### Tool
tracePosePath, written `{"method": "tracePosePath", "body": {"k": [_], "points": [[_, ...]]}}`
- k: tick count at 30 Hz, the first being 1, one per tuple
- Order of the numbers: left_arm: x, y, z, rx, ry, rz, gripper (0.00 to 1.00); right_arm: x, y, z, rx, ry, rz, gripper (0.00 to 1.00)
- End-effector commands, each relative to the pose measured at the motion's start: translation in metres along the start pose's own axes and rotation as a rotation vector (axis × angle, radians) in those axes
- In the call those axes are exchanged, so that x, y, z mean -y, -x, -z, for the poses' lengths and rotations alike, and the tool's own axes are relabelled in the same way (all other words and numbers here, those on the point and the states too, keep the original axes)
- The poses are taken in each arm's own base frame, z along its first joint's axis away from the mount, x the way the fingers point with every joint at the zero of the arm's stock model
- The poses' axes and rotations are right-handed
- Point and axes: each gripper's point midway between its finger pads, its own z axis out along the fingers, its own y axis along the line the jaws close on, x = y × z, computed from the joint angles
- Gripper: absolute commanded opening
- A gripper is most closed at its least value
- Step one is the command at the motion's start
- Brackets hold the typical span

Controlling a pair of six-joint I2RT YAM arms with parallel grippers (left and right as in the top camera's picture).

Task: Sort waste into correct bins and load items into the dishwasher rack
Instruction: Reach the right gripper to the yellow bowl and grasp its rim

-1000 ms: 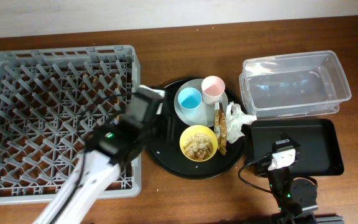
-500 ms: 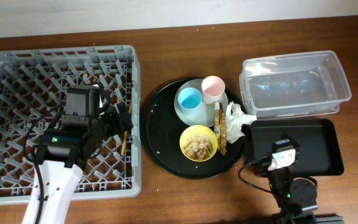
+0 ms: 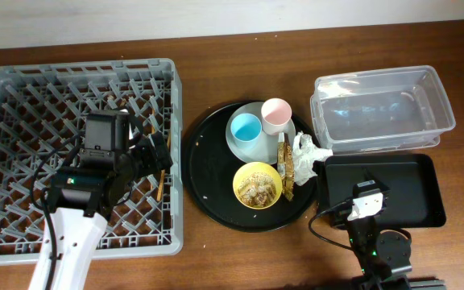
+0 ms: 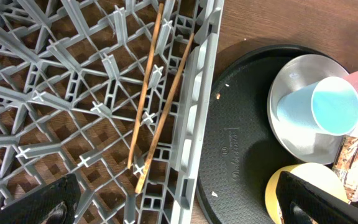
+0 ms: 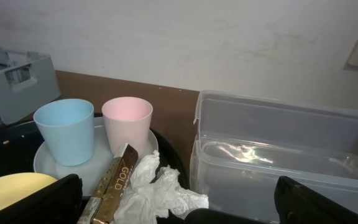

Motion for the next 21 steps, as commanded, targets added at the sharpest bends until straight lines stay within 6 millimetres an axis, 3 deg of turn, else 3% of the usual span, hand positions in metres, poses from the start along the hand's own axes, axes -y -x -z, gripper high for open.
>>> {"method": "tracePosePath", "body": {"k": [1, 11, 13, 15, 18, 21], "points": [[0.000, 0.005, 0.003, 0.015, 0.002, 0.009, 0.99, -0.002, -0.002, 0.000, -0.001, 0.010, 0.007, 0.99], [0.000, 0.005, 0.003, 0.015, 0.002, 0.009, 0.99, -0.002, -0.002, 0.000, -0.001, 0.010, 0.008, 0.99], [0.000, 0.005, 0.003, 0.015, 0.002, 0.009, 0.99, -0.002, 0.009, 0.000, 0.044, 0.008, 0.014, 0.99], [0.000, 0.005, 0.003, 0.015, 0.002, 0.009, 0.99, -0.007, 0.014, 0.001, 0.066, 0.037, 0.017, 0.99], [0.000, 0.005, 0.003, 0.015, 0.002, 0.009, 0.99, -0.033, 0.044, 0.008, 0.188, 0.194, 0.031, 0.99], [0.000, 0.005, 0.003, 0.015, 0.002, 0.009, 0.99, -0.043, 0.045, 0.013, 0.123, 0.262, 0.018, 0.99]]}}
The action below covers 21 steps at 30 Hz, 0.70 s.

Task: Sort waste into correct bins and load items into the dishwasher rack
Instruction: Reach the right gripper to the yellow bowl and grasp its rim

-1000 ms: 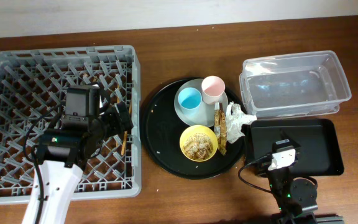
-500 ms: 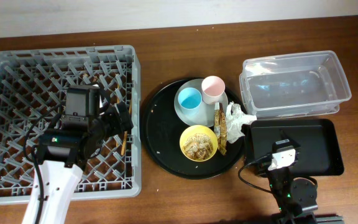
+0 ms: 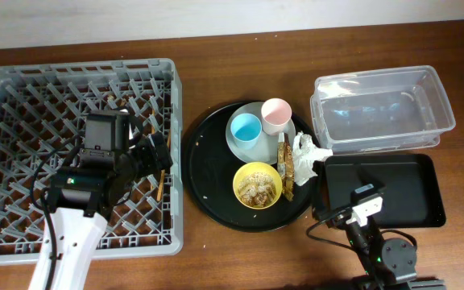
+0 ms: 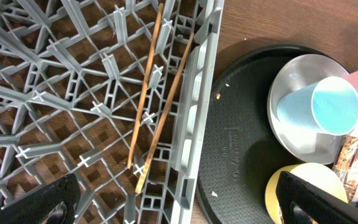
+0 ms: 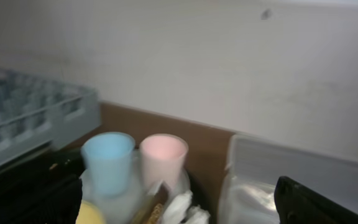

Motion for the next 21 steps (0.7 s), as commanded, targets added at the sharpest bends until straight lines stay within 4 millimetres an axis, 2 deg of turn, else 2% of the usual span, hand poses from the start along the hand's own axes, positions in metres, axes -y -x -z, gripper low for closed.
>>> {"method": "tracePosePath", "body": {"k": [1, 3, 4, 7, 10, 11, 13, 16, 17, 18, 21], "points": [[0.000, 0.005, 0.003, 0.015, 0.002, 0.009, 0.99, -0.018, 0.013, 0.006, -0.052, 0.110, -0.016, 0.99], [-0.001, 0.005, 0.003, 0.015, 0.003, 0.009, 0.99, -0.017, 0.034, 0.008, -0.098, 0.113, -0.027, 0.99], [0.000, 0.005, 0.003, 0.015, 0.002, 0.009, 0.99, -0.012, 0.052, 0.008, -0.133, 0.098, -0.034, 0.99], [0.000, 0.005, 0.003, 0.015, 0.002, 0.009, 0.99, -0.003, 0.088, 0.000, -0.291, 0.090, -0.067, 0.99], [0.000, 0.005, 0.003, 0.015, 0.002, 0.009, 0.99, 0.001, 0.104, -0.014, -0.526, 0.111, -0.121, 0.99], [0.000, 0.005, 0.003, 0.015, 0.002, 0.009, 0.99, -0.001, 0.108, -0.024, -0.645, 0.144, -0.156, 0.99], [0.000, 0.005, 0.003, 0.015, 0.002, 0.009, 0.99, -0.008, 0.111, -0.038, -0.729, 0.203, -0.212, 0.99], [0.000, 0.005, 0.003, 0.015, 0.002, 0.009, 0.99, -0.064, 0.118, -0.048, -0.888, 0.465, -0.662, 0.98], [0.000, 0.005, 0.003, 0.015, 0.002, 0.009, 0.99, -0.078, 0.112, -0.053, -0.946, 0.526, -0.758, 0.99], [0.000, 0.005, 0.003, 0.015, 0.002, 0.009, 0.99, -0.085, 0.093, -0.057, -1.027, 0.519, -0.764, 0.99], [0.000, 0.005, 0.003, 0.015, 0.002, 0.009, 0.99, -0.099, 0.020, -0.060, -1.298, 0.318, -0.593, 0.99]]}}
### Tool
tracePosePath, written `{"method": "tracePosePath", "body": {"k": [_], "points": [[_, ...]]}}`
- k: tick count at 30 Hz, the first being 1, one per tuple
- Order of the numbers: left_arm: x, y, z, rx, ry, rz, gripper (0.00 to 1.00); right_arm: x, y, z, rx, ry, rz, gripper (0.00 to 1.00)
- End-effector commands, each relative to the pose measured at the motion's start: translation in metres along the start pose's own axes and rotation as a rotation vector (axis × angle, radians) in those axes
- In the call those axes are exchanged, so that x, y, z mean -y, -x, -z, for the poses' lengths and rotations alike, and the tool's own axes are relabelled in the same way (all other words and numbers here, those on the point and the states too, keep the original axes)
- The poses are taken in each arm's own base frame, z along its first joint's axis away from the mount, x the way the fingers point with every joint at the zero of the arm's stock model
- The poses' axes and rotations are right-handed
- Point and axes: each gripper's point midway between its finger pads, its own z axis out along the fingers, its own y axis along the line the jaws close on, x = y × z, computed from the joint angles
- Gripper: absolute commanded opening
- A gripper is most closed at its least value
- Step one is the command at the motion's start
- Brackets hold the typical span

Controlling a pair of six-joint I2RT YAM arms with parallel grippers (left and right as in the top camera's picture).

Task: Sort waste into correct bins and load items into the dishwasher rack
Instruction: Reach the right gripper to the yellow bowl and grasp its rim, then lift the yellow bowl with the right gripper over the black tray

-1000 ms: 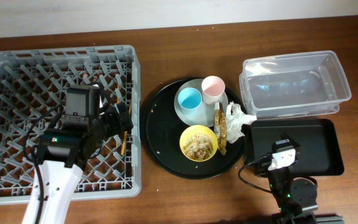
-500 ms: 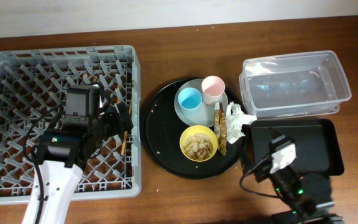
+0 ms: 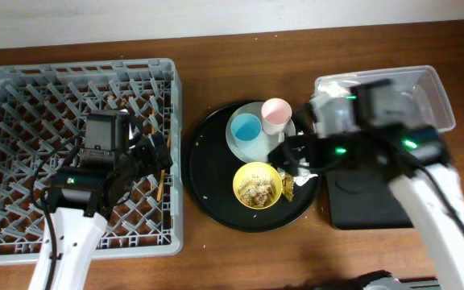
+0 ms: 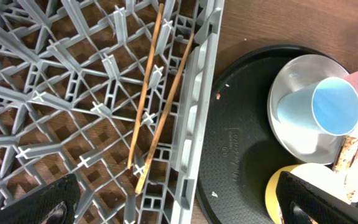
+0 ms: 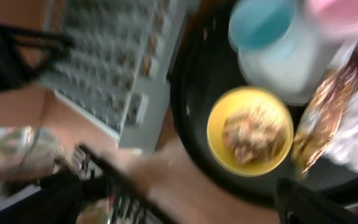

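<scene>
Two wooden chopsticks [image 4: 157, 93] lie in the grey dishwasher rack [image 3: 22, 97] by its right wall. My left gripper [image 4: 179, 205] hangs open over that wall, holding nothing. The round black tray [image 3: 208, 181] carries a white plate [image 4: 303, 140] with a blue cup [image 3: 246, 127] and a pink cup [image 3: 276, 111]. It also carries a yellow bowl of food [image 5: 250, 134], a snack wrapper [image 5: 322, 118] and a crumpled tissue [image 3: 303, 145]. My right gripper [image 3: 291, 155] hovers open above the tray's right side, over the wrapper and tissue. The right wrist view is blurred.
A clear plastic bin [image 3: 429, 89] stands at the back right, and a black bin [image 3: 373, 201] sits in front of it. My right arm stretches across both bins. Bare wooden table shows between the rack and the tray.
My right arm was folded low at the table's front by the black bin. It now reaches over the bins, with its gripper above the tray and its camera looking down. The left arm has not moved.
My right gripper sat low at the front right, looking level at the cups. It then stood a little further back. Now it is high over the tray's right side, still open. Throughout, my left gripper stayed open over the rack's edge and the chopsticks lay still.
</scene>
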Motion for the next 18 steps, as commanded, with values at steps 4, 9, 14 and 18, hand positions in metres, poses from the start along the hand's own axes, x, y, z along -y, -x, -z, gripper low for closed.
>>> {"method": "tracePosePath", "body": {"k": [4, 9, 14, 18], "points": [[0.000, 0.005, 0.004, 0.016, 0.002, 0.009, 0.99, 0.036, -0.022, -0.076, -0.146, -0.473, 0.002, 0.99], [0.000, 0.005, 0.004, 0.016, 0.002, 0.009, 0.99, 0.012, -0.029, -0.127, -0.171, -0.462, 0.122, 0.57], [0.000, 0.005, 0.004, 0.016, 0.002, 0.009, 0.99, 0.019, -0.041, -0.165, -0.226, -0.519, 0.175, 0.54], [0.000, 0.005, 0.004, 0.016, 0.002, 0.009, 0.99, 0.033, -0.047, -0.192, -0.265, -0.540, 0.169, 0.49]]}}
